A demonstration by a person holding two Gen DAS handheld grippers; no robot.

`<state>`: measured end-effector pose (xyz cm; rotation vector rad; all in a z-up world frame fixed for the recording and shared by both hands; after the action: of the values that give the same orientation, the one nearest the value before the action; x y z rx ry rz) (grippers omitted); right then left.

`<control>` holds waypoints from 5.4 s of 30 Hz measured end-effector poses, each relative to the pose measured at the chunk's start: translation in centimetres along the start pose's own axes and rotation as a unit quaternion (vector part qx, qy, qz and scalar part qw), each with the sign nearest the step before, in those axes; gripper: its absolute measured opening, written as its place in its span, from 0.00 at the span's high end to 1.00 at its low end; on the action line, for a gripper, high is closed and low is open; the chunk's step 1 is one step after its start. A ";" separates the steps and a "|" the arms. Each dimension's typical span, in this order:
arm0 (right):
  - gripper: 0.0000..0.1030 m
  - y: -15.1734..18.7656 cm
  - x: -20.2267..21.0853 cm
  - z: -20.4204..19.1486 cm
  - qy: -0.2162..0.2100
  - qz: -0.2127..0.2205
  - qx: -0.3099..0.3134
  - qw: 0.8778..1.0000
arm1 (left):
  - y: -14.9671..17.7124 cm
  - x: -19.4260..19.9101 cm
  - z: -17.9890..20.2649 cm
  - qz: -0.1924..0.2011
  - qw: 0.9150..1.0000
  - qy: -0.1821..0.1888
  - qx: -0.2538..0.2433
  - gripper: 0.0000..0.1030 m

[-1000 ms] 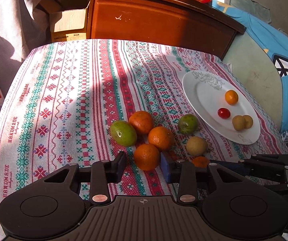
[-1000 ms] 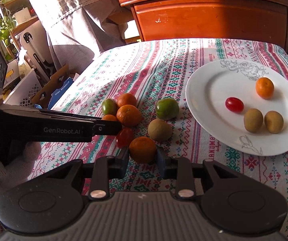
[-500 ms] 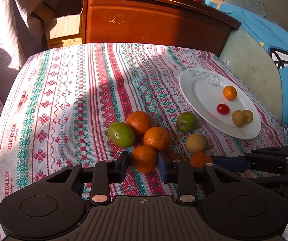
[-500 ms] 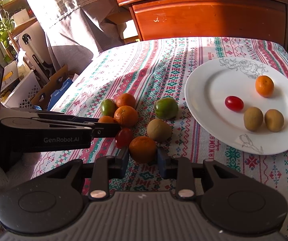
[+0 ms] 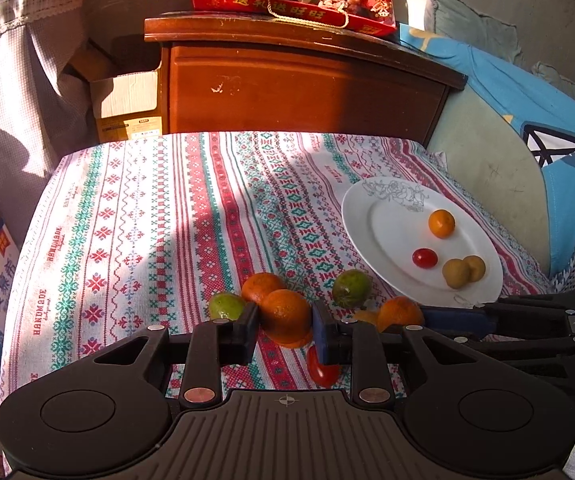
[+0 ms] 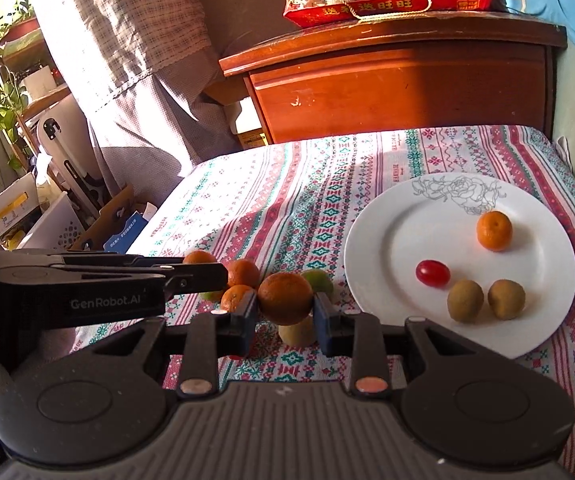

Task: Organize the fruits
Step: 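Grasp a mandarin with the left tool while the right tool grasps another mandarin, then place the mandarin on the plate with the left tool while the right tool releases its mandarin, then move both tools back toward the remaining fruits, then grasp a red cherry tomato with the left tool while the right tool grasps a brown kiwi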

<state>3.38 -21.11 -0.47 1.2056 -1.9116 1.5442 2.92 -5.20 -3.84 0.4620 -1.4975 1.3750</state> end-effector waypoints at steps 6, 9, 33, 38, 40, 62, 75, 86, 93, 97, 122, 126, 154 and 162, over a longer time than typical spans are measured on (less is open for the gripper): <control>0.71 -2.3 2.7 2.7 0.020 0.045 -0.033 0.998 | -2.5 1.0 1.9 0.027 0.999 0.016 -0.008 0.76; 0.70 -3.1 3.7 4.5 0.033 0.061 -0.058 0.996 | -3.7 1.1 3.0 0.035 0.999 0.027 -0.009 0.76; 0.70 -1.5 2.1 13.4 0.095 0.037 -0.235 0.967 | -8.1 -6.5 8.3 0.003 0.999 0.043 -0.033 0.76; 0.68 -1.4 1.8 13.7 0.097 0.036 -0.242 0.965 | -7.9 -8.0 8.6 -0.012 0.998 0.047 -0.034 0.75; 0.68 -1.5 2.2 13.8 0.096 0.042 -0.244 0.964 | -7.8 -8.3 8.7 -0.015 0.998 0.044 -0.034 0.75; 0.65 -2.1 2.6 9.2 0.058 0.049 -0.161 0.984 | -7.7 -0.6 3.5 0.005 1.000 0.001 0.005 0.63; 0.65 -0.8 0.6 4.1 0.016 0.013 -0.082 0.996 | -4.1 1.6 -1.2 0.002 0.998 -0.012 0.054 0.63; 0.65 0.7 -1.3 1.9 -0.001 -0.020 -0.052 0.998 | -1.1 1.1 -1.6 -0.021 0.999 -0.014 0.037 0.63; 0.65 1.0 -3.0 1.2 -0.005 -0.038 -0.038 0.999 | 0.9 0.3 -1.4 -0.043 0.999 -0.012 0.012 0.63; 0.65 1.1 -3.9 1.1 -0.003 -0.046 -0.036 0.998 | 1.8 -0.1 -0.8 -0.054 0.998 -0.013 -0.009 0.63; 0.73 1.7 -3.8 1.9 0.004 -0.053 -0.039 0.998 | 3.3 -2.8 2.7 -0.069 0.996 -0.013 -0.061 0.66; 0.73 1.8 -4.0 2.1 0.007 -0.057 -0.044 0.997 | 3.3 -3.2 2.6 -0.067 0.996 -0.021 -0.062 0.68; 0.73 0.7 -2.5 2.2 -0.003 -0.031 -0.056 0.998 | 2.3 -2.0 2.7 -0.035 0.998 -0.020 -0.049 0.83; 0.73 -2.6 1.6 3.8 -0.002 0.036 -0.080 0.996 | -1.0 -0.1 2.9 0.006 0.999 -0.012 -0.029 0.83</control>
<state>5.33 -25.27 1.09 1.0828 -2.0581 1.3950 2.62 -8.08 -2.91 0.4339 -1.5575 1.3356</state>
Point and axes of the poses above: each gripper's, at about its wrist camera, not at the fingertips, and x roughly against the way its jaws point, z to its right, y to its underside, the point moved 10 cm from there along -x, roughly the way its jaws point, and after that the axes turned 15 degrees about -z, right-handed, at the moved point
